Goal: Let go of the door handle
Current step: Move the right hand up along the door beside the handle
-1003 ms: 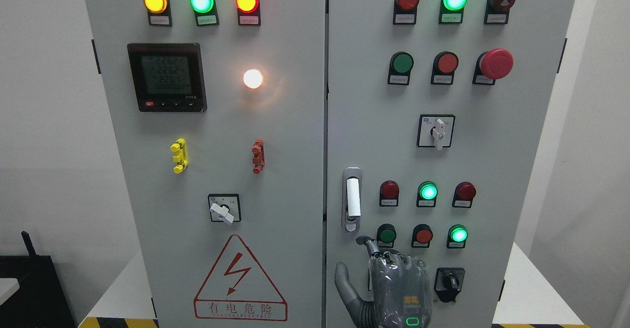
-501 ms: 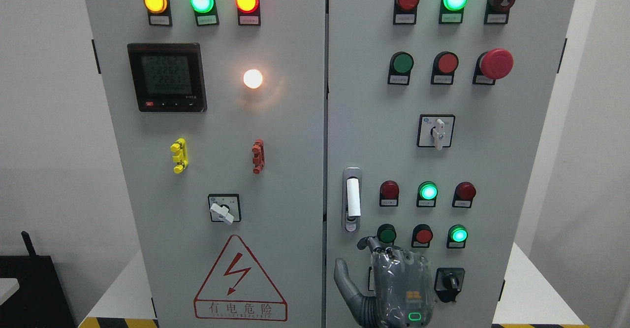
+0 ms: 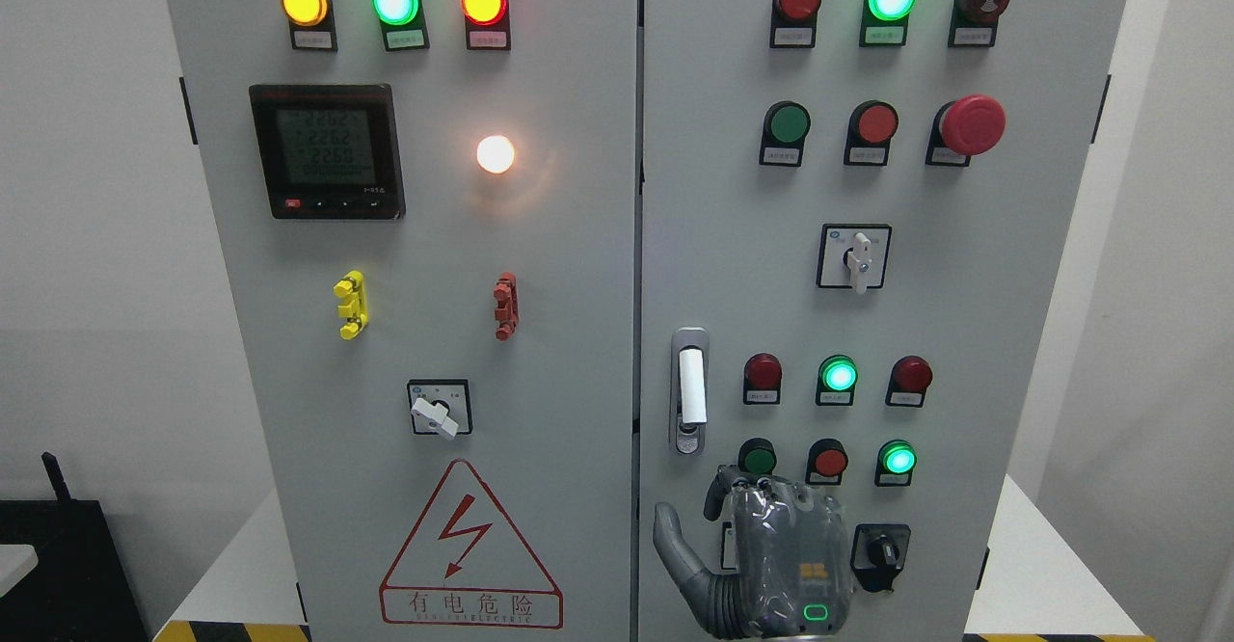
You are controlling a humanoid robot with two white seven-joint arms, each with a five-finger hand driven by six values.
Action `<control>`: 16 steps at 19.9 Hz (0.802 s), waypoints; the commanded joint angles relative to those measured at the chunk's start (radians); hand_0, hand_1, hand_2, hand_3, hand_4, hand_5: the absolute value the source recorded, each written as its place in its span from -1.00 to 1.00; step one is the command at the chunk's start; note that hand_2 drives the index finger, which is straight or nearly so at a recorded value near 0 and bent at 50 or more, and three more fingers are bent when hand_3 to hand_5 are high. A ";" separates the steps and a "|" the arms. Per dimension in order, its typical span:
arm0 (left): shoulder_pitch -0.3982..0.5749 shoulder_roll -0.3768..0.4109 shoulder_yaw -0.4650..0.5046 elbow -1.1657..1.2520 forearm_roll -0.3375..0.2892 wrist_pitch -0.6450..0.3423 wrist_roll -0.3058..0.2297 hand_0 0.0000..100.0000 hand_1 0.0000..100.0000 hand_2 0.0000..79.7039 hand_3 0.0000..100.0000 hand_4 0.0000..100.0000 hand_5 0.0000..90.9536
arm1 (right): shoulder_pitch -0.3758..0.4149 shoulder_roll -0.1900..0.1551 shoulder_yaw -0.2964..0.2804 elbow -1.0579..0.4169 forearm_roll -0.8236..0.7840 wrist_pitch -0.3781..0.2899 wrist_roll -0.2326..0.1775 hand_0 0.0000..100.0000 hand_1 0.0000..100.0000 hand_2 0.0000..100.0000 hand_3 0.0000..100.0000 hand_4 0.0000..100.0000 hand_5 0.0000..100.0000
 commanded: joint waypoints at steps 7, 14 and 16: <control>0.000 0.000 -0.012 -0.015 0.001 0.000 0.000 -0.76 -0.22 -1.00 -1.00 -1.00 -1.00 | -0.043 0.000 -0.004 -0.011 -0.006 0.003 0.007 -0.32 -0.45 1.00 1.00 1.00 0.96; 0.000 0.000 -0.012 -0.015 0.001 0.000 0.000 -0.76 -0.22 -1.00 -1.00 -1.00 -1.00 | -0.062 -0.001 -0.004 -0.017 -0.006 0.005 0.003 -0.27 -0.57 1.00 1.00 1.00 0.96; 0.000 0.000 -0.012 -0.015 -0.001 0.000 0.000 -0.76 -0.22 -1.00 -1.00 -1.00 -1.00 | -0.062 0.000 -0.004 -0.017 -0.006 0.005 0.003 -0.31 -0.52 1.00 1.00 1.00 0.96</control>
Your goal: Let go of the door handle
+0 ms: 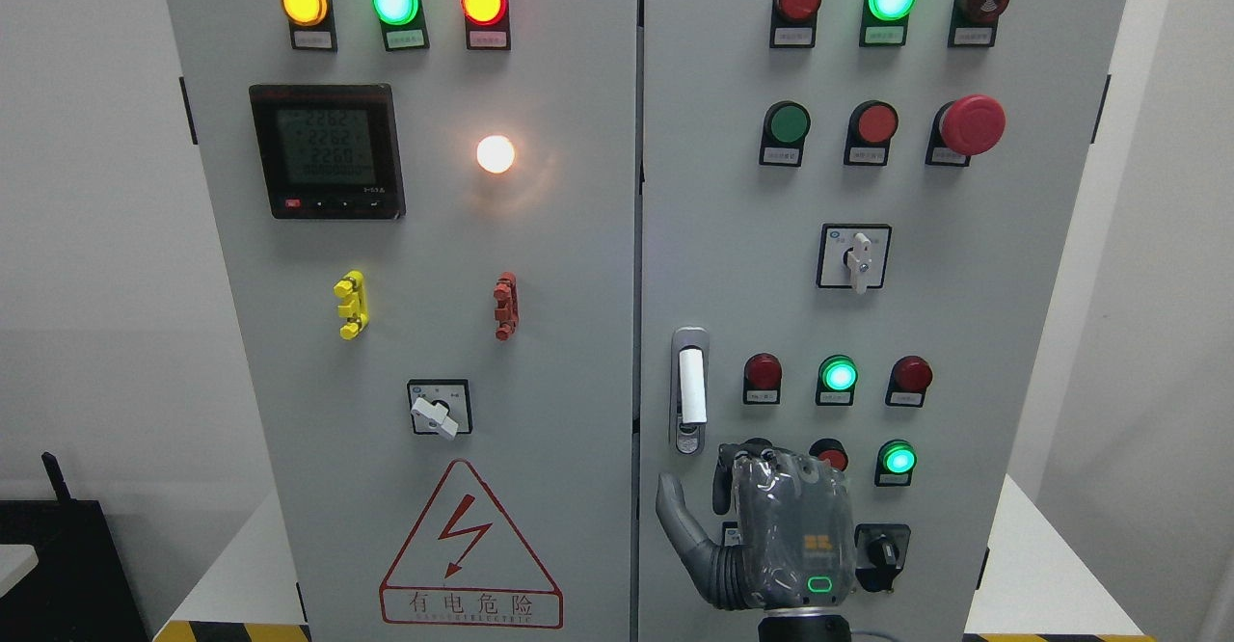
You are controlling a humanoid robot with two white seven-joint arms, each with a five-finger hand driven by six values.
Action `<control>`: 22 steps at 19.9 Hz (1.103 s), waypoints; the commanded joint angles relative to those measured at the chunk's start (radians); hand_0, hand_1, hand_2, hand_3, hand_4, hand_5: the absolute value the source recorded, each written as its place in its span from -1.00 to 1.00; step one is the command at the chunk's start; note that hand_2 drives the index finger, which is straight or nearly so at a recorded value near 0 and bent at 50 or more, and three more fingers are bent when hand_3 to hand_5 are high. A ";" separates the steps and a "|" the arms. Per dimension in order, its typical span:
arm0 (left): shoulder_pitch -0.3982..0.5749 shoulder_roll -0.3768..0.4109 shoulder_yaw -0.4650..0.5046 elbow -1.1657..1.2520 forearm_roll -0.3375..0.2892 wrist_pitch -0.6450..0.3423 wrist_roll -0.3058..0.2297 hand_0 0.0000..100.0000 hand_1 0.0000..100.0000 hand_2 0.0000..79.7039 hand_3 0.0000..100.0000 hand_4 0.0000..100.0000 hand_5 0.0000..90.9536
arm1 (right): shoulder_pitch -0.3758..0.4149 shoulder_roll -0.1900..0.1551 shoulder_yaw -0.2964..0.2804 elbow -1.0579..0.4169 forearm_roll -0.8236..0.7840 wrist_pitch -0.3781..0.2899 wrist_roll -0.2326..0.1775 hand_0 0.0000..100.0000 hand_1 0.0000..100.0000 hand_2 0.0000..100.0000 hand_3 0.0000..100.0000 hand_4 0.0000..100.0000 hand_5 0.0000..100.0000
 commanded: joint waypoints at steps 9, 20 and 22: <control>0.000 0.000 -0.012 -0.015 0.000 0.000 0.000 -0.76 -0.22 -1.00 -1.00 -1.00 -1.00 | -0.047 0.000 0.001 0.007 0.000 0.004 0.000 -0.32 -0.50 1.00 1.00 1.00 0.96; 0.000 0.000 -0.012 -0.015 -0.001 0.000 0.000 -0.76 -0.22 -1.00 -1.00 -1.00 -1.00 | -0.093 0.000 0.001 0.034 0.000 0.013 0.031 -0.37 -0.40 1.00 1.00 1.00 0.96; 0.000 0.000 -0.012 -0.015 0.000 0.000 0.000 -0.76 -0.22 -1.00 -1.00 -1.00 -1.00 | -0.093 0.000 -0.001 0.037 0.000 0.013 0.031 -0.38 -0.38 1.00 1.00 1.00 0.96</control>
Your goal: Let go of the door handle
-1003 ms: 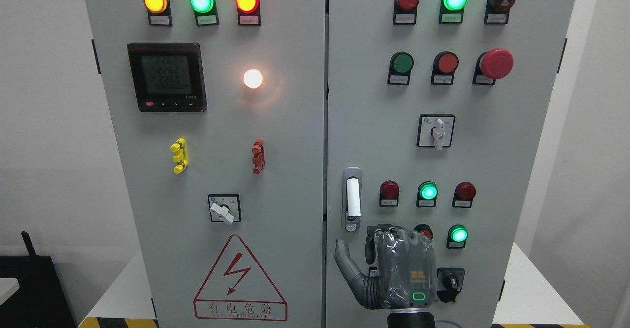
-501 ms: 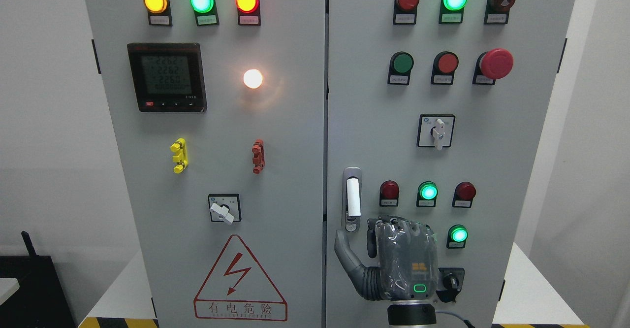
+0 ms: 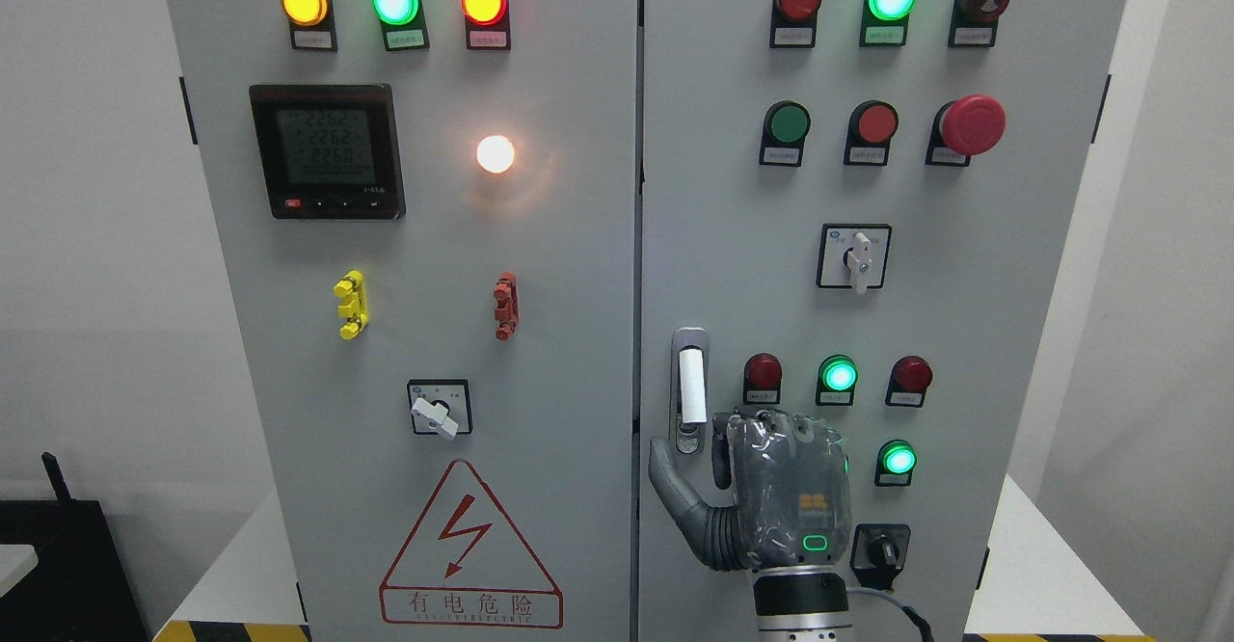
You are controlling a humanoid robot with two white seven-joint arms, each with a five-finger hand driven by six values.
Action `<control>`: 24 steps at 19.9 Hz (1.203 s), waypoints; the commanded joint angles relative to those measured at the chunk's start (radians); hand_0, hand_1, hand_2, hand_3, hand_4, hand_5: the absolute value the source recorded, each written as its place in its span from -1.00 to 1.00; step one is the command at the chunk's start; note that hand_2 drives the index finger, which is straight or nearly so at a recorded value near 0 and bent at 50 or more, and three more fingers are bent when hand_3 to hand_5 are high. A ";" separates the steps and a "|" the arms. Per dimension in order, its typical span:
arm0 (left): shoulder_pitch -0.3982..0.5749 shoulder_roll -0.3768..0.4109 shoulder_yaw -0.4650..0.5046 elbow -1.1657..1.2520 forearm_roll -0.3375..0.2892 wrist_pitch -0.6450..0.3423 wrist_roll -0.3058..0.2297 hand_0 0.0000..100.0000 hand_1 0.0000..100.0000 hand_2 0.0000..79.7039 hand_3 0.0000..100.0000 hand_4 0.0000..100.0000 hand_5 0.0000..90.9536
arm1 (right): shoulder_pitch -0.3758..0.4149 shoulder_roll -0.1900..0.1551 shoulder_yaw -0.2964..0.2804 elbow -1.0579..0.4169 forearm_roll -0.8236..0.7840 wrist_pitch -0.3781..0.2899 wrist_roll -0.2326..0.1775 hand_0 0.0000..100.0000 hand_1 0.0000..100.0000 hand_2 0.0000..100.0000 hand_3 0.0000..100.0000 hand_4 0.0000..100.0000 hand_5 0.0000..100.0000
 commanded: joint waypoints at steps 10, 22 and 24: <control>0.000 0.000 -0.012 -0.015 0.001 0.000 0.000 -0.76 -0.22 -1.00 -1.00 -1.00 -1.00 | -0.031 0.000 -0.004 0.038 -0.002 0.004 0.000 -0.30 -0.32 1.00 1.00 1.00 0.96; 0.000 0.000 -0.012 -0.015 0.001 0.000 0.000 -0.76 -0.22 -1.00 -1.00 -1.00 -1.00 | -0.031 0.000 -0.012 0.038 -0.002 0.008 -0.003 -0.11 -0.26 1.00 1.00 1.00 0.96; 0.002 0.000 -0.012 -0.015 0.001 0.000 0.000 -0.76 -0.22 -1.00 -1.00 -1.00 -1.00 | -0.031 0.000 -0.012 0.038 -0.002 0.008 -0.003 -0.09 -0.26 1.00 1.00 1.00 0.96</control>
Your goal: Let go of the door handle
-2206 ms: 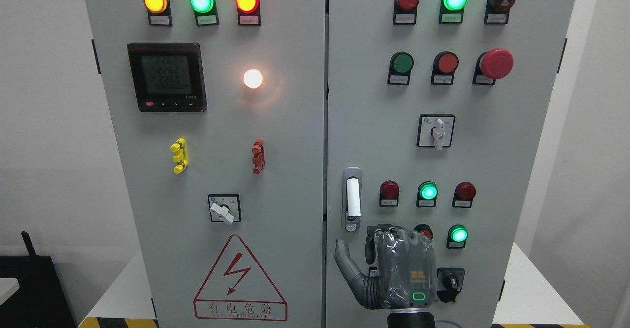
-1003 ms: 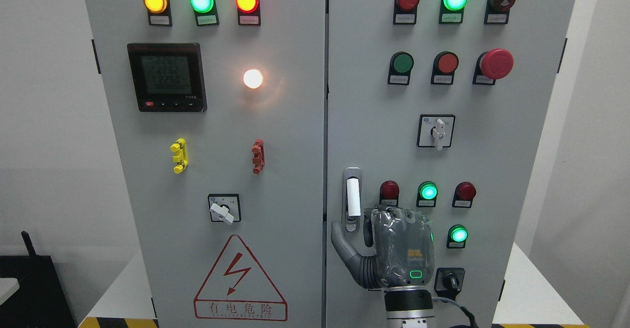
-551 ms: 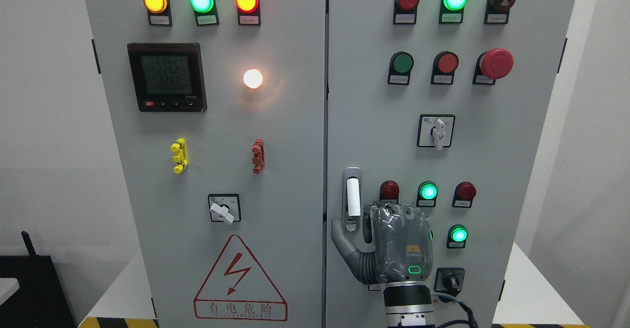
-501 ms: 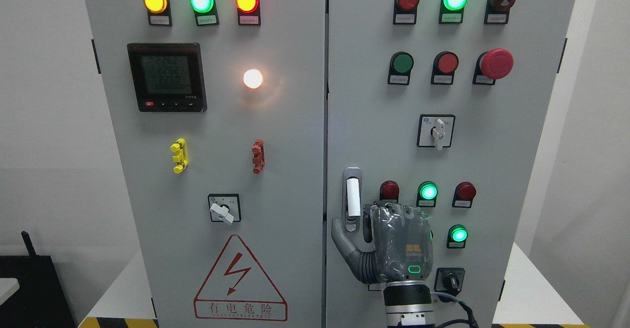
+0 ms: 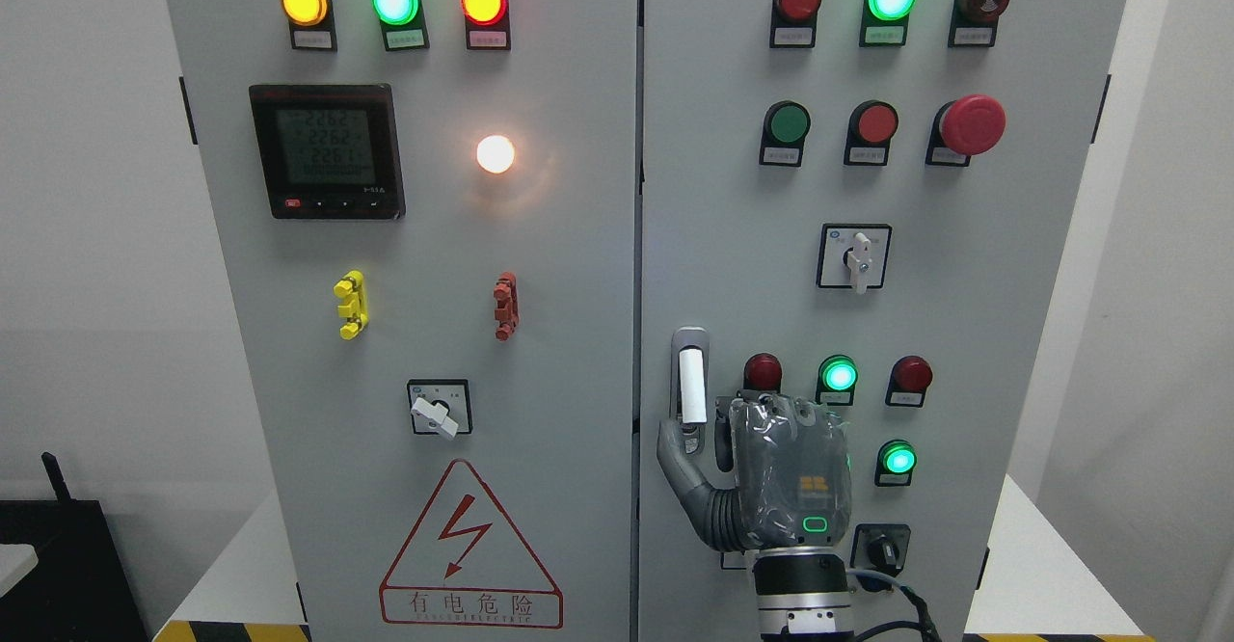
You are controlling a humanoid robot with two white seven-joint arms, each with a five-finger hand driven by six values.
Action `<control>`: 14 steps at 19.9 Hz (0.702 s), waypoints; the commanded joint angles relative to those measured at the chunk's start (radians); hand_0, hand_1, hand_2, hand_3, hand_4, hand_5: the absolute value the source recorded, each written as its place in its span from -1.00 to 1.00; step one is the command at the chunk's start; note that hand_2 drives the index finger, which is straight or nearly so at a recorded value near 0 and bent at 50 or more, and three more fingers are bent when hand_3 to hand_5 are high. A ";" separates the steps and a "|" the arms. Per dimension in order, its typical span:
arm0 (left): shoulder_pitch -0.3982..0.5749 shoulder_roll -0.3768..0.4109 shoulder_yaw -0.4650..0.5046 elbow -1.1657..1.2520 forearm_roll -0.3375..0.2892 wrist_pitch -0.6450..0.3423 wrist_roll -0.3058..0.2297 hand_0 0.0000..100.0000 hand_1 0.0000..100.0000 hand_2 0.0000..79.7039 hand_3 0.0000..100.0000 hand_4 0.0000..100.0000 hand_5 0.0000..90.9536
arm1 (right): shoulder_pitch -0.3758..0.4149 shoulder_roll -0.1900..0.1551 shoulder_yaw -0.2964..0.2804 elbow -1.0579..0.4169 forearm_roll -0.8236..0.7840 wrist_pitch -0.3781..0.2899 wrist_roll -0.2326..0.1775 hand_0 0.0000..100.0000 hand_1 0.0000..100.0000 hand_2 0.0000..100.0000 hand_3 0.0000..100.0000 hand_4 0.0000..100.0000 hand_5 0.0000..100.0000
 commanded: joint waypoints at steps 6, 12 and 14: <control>0.000 0.000 -0.012 -0.015 0.000 0.000 0.000 -0.76 -0.22 -1.00 -1.00 -1.00 -1.00 | -0.001 0.000 -0.005 0.005 0.000 0.001 -0.001 -0.08 -0.24 1.00 1.00 1.00 0.96; 0.000 0.000 -0.012 -0.015 0.000 0.000 0.000 -0.76 -0.22 -1.00 -1.00 -1.00 -1.00 | -0.001 0.000 -0.011 0.004 0.000 0.001 -0.004 -0.03 -0.23 1.00 1.00 1.00 0.96; 0.001 0.000 -0.012 -0.015 0.000 0.000 0.000 -0.76 -0.22 -1.00 -1.00 -1.00 -1.00 | 0.000 0.000 -0.011 0.004 0.000 0.001 -0.004 -0.01 -0.23 1.00 1.00 1.00 0.96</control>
